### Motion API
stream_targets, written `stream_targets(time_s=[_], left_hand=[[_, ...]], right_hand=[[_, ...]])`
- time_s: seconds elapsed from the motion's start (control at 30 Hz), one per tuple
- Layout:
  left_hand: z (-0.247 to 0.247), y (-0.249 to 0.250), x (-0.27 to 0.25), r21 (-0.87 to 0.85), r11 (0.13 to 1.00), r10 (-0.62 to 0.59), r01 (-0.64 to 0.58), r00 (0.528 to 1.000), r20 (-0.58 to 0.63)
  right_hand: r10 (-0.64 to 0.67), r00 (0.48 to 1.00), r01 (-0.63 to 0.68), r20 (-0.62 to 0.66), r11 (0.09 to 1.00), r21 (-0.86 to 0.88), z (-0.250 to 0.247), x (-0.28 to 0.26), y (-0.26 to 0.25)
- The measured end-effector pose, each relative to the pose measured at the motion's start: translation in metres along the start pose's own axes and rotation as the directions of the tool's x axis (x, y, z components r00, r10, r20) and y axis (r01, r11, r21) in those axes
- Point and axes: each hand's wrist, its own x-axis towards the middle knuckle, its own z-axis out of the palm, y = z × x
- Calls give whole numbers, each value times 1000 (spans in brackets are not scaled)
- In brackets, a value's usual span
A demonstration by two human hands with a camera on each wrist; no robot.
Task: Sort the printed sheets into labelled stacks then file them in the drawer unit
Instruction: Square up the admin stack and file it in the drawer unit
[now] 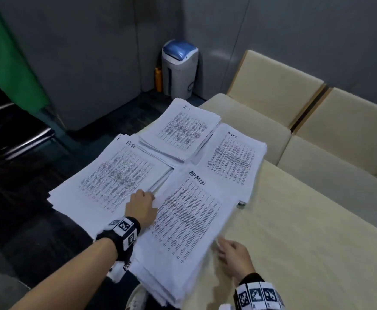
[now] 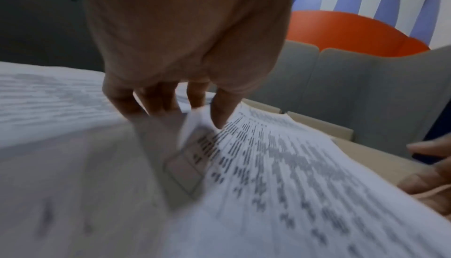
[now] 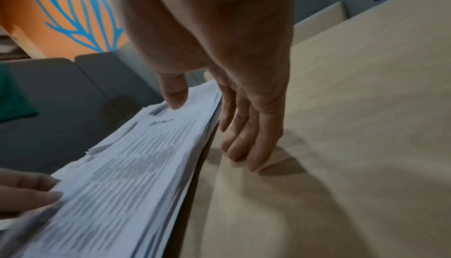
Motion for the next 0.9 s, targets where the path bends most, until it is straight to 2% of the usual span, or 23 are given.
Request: stream_targets(time_s=[0.13, 0.23, 0.3, 0.37, 0.43, 0.53, 0.57, 0.63, 0.7, 0.77, 0.83, 0.9], left_hand=[[15, -19, 2, -14, 984, 177, -177, 982, 62], [16, -20, 6, -8, 986, 169, -169, 979, 116], [12, -16, 8, -70, 989, 144, -134, 975, 167], [6, -9, 6, -189, 979, 122, -72, 955, 269], [3, -1, 1, -231, 973, 106, -13, 913, 393], [11, 2, -3, -312, 948, 108, 57, 868, 485], [12, 2, -3, -308, 949, 106, 66, 854, 509], [12, 3, -1, -200, 980, 112, -2, 834, 540], [8, 10, 0, -50, 992, 129, -119, 877, 464], [4, 25, 4, 39, 971, 215, -236, 934, 284], [4, 49, 10, -16, 930, 367, -368, 920, 137], [-2, 80, 18, -160, 861, 500, -483, 861, 91]], right_hand=[[149, 989, -148, 9, 968, 204, 33, -14, -4], [183, 983, -175, -3, 948, 265, 51, -17, -7], [178, 982, -160, -57, 959, 232, 56, -16, -8], [142, 987, -124, -77, 973, 195, 60, -18, -13], [115, 990, -98, -85, 979, 181, 61, -25, -20], [69, 992, -63, -107, 996, 61, 52, -28, -18], [35, 991, -34, -126, 999, 7, 47, -31, -17], [-20, 991, 7, -132, 996, -92, 35, -39, -17], [-64, 991, 45, -114, 986, -158, 21, -47, -17], [-98, 990, 76, -105, 978, -193, 8, -52, -17], [-132, 987, 111, -96, 974, -199, -3, -55, -15], [-178, 981, 162, -72, 969, -186, -11, -57, -15]])
